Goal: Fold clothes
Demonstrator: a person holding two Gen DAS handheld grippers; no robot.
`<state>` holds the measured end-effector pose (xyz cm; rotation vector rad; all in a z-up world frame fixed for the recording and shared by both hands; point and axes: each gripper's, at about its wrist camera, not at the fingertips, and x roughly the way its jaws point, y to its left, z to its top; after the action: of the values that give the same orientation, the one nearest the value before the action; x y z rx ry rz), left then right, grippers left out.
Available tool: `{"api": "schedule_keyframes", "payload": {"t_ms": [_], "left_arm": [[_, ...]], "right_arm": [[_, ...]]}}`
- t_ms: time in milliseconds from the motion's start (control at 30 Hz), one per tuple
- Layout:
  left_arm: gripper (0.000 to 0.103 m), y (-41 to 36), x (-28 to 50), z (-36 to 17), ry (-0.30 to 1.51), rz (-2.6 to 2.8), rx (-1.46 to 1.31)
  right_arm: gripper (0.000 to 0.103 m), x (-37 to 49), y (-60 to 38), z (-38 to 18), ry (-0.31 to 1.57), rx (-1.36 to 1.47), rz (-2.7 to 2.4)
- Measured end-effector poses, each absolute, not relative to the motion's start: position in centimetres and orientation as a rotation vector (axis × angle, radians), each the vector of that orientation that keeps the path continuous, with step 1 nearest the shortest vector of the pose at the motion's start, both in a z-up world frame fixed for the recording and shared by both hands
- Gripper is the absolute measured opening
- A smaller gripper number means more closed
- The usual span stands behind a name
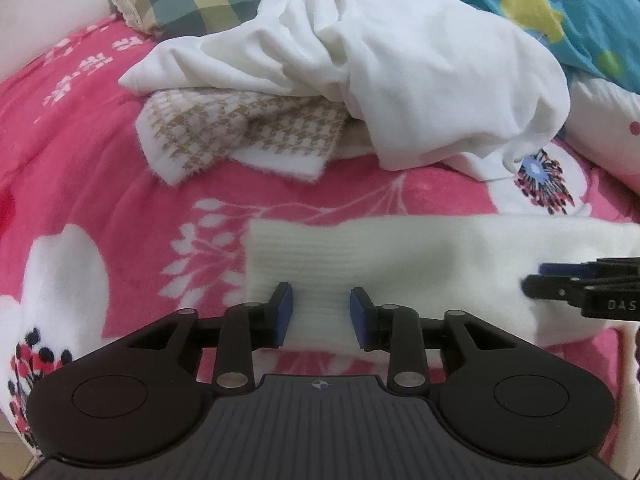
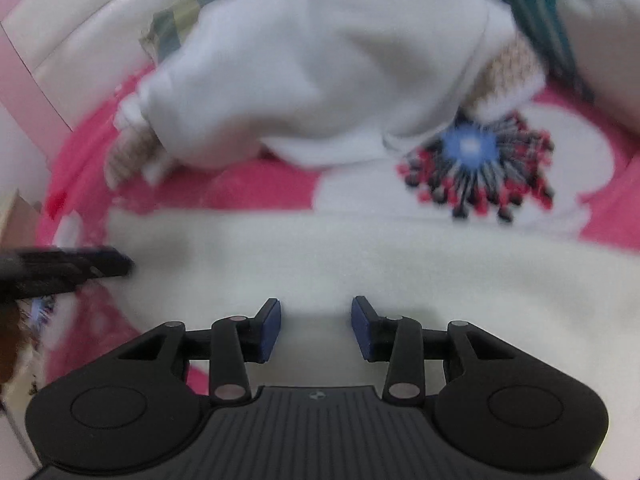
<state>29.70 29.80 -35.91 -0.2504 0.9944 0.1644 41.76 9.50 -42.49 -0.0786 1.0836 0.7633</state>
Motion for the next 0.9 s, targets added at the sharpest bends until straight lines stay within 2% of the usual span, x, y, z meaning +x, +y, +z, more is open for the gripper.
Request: {"api": "schedule_keyframes", "payload": {"t_ms": [333, 500, 900], "left_arm": [[0.045, 27.7, 29.6, -32.3, 0.937, 0.138, -0.272], [0.051, 26.0, 29.5, -31.3, 0.927, 0.134, -0.269], [0.058, 19.5, 28.5, -29.6, 0.927, 0.101, -0.243]], "right_arm": [[0.043, 40.5, 2.9, -38.6, 1.084, 0.125, 0.666], [0.048, 39.5, -1.3, -37.2, 1.089, 0.144, 0.593], [0.058, 36.2, -9.1, -34.6, 1.077, 0.179, 0.51]]}}
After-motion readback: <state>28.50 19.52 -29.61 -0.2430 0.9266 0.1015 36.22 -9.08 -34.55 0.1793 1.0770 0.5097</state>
